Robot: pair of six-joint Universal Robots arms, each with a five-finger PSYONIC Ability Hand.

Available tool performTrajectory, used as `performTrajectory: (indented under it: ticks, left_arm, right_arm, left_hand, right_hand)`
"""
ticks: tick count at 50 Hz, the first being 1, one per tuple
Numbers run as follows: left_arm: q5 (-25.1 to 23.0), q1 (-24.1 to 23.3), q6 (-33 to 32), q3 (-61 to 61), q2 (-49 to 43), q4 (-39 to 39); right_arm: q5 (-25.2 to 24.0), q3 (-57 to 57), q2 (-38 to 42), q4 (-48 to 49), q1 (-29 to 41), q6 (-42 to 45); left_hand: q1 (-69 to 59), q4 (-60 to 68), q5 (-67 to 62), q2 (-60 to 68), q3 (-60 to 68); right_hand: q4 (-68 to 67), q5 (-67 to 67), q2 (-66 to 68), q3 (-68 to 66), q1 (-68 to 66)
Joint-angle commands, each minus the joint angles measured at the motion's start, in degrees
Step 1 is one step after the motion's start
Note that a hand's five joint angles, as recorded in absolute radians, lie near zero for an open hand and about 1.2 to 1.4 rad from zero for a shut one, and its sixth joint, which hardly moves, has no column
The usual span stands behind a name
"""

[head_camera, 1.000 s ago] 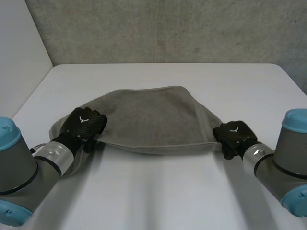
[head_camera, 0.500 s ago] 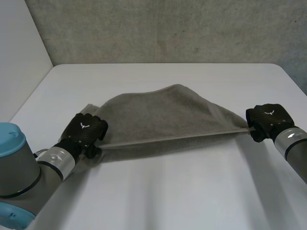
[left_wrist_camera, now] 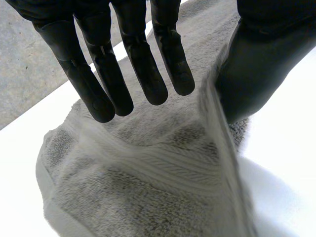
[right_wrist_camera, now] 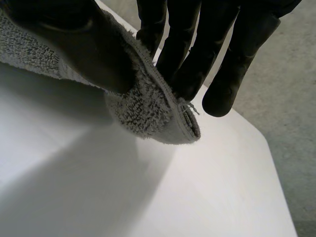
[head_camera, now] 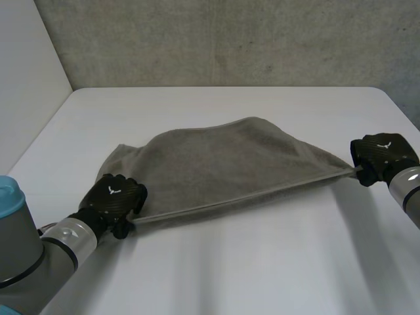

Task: Fold the towel.

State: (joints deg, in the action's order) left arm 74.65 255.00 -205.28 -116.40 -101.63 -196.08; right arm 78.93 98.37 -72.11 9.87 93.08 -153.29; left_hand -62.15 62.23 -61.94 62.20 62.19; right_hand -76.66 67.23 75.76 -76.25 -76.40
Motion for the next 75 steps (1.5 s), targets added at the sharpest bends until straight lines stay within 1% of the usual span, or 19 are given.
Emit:
performTrajectory:
  ticks: [1, 7, 10, 22, 26, 31, 34, 39, 41, 50, 53, 55, 56, 57, 58, 60, 66, 70, 75]
  left_arm:
    - [0.06, 0.06, -3.03, -0.5, 1.87, 1.4]
    - [0.06, 0.06, -9.09, -1.29, 2.84, 3.16]
    - [0.06, 0.06, -11.8, -1.12, 3.63, 4.65]
    - [0.5, 1.9, -12.08, 10.02, 17.42, 10.01]
    - [0.5, 2.08, -9.88, 15.15, 18.66, 11.07]
    - [0.32, 2.69, -5.49, 21.91, 17.34, 12.3]
    - [0.32, 2.78, -4.96, 25.34, 11.28, 12.65]
    - [0.41, 2.78, -4.87, 31.23, 0.29, 13.88]
    - [0.5, 2.69, -5.13, 35.69, -7.58, 14.58]
    - [1.55, 2.34, -8.74, 48.19, -19.66, 13.01]
    - [4.28, 1.99, -7.6, 53.29, -20.19, 7.12]
    - [7.25, 1.64, -3.14, 54.96, -19.14, -3.98]
    - [7.27, 1.64, -3.11, 54.96, -19.13, -4.05]
    - [8.48, 1.81, 0.28, 54.61, -17.48, -10.57]
    - [8.5, 1.81, 0.31, 54.61, -17.46, -10.64]
    - [9.9, 2.6, 6.88, 53.21, -13.0, -19.92]
    - [9.81, 4.36, 9.98, 51.18, -9.64, -18.9]
    - [9.38, 4.1, 10.16, 49.17, -9.37, -14.0]
    - [4.72, 4.19, 9.81, 43.01, -9.99, -10.11]
  right_arm:
    - [0.0, -0.02, -2.42, -0.38, -0.53, -0.08]
    - [-0.09, -0.02, -5.32, -0.64, -1.15, -0.26]
    - [-0.27, -0.11, -7.24, -0.82, -1.32, -0.17]
    - [-4.04, -6.95, -20.69, -8.9, -2.2, -0.61]
    - [-5.19, -11.89, -21.49, -13.83, -2.38, -0.35]
    - [-7.91, -19.53, -17.8, -25.17, -2.64, 0.62]
    - [-8.62, -23.84, -11.82, -30.26, -1.76, 4.93]
    - [-6.16, -28.85, -3.91, -35.71, 1.22, 13.89]
    - [-2.22, -32.17, 2.38, -36.59, 3.85, 16.78]
    - [5.45, -46.52, 18.24, -35.36, 9.84, 21.71]
    - [8.17, -53.02, 20.35, -27.54, 10.89, 20.57]
    - [10.01, -53.03, 19.21, -9.89, 11.6, 16.38]
    - [10.02, -53.02, 19.2, -9.79, 11.6, 16.35]
    - [10.8, -50.32, 16.94, -0.39, 11.42, 14.44]
    - [10.81, -50.3, 16.92, -0.29, 11.42, 14.42]
    - [10.98, -44.26, 8.61, 10.66, 11.51, 12.23]
    - [10.37, -42.39, 6.9, 7.62, 12.21, 11.52]
    - [9.14, -42.12, 7.77, -2.1, 11.77, 11.61]
    - [5.27, -38.87, 9.18, -10.4, 11.6, 11.96]
  left_hand:
    - [2.82, -2.89, 12.61, -2.87, -2.86]
    - [-5.42, 5.35, 4.36, 5.37, 5.39]
    - [-17.79, 17.71, -8.0, 17.74, 17.75]
    - [-17.85, 17.77, -8.06, 17.8, 17.81]
    - [-17.85, 17.77, -8.06, 17.8, 17.81]
    - [-17.85, 17.77, -8.06, 17.8, 17.81]
    - [-17.85, 17.77, -8.06, 17.8, 17.81]
    - [-17.85, 17.77, -8.06, 17.8, 17.81]
    - [-17.85, 17.77, -8.06, 17.8, 17.81]
    - [-17.85, 17.77, -8.06, 17.8, 17.81]
    - [-17.85, 17.77, -8.06, 17.8, 17.81]
    - [-17.85, 17.77, -8.06, 17.8, 17.81]
    - [-17.85, 17.77, -8.06, 17.8, 17.81]
    - [-17.85, 17.77, -8.06, 17.8, 17.81]
    - [-17.85, 17.77, -8.06, 17.8, 17.81]
    - [-17.85, 17.77, -8.06, 17.8, 17.81]
    - [-17.85, 17.77, -8.06, 17.8, 17.81]
    - [-17.85, 17.77, -8.06, 17.8, 17.81]
    - [-17.85, 17.77, -8.06, 17.8, 17.81]
  right_hand:
    - [-3.34, 2.77, 4.24, -3.75, -3.6]
    - [-3.34, 2.77, 4.24, -3.75, -3.6]
    - [-3.34, 2.77, 4.24, -3.75, -3.6]
    - [-3.34, 2.77, 4.24, -3.75, -3.6]
    - [-3.34, 2.77, 4.24, -3.75, -3.6]
    - [-3.34, 2.77, 4.24, -3.75, -3.6]
    - [-3.34, 2.77, 4.24, -3.75, -3.6]
    - [-3.34, 2.77, 4.24, -3.75, -3.6]
    - [-3.34, 2.77, 4.24, -3.75, -3.6]
    - [-3.34, 2.77, 4.24, -3.75, -3.6]
    - [-3.34, 2.77, 4.24, -3.75, -3.6]
    - [-3.34, 2.77, 4.24, -3.75, -3.6]
    - [-3.34, 2.77, 4.24, -3.75, -3.6]
    - [-3.34, 2.77, 4.24, -3.75, -3.6]
    - [-3.34, 2.77, 4.24, -3.75, -3.6]
    - [-3.34, 2.77, 4.24, -3.75, -3.6]
    - [-3.34, 2.77, 4.24, -3.75, -3.6]
    - [-3.34, 2.77, 4.24, -3.75, -3.6]
    - [-3.34, 2.77, 4.24, -3.75, -3.6]
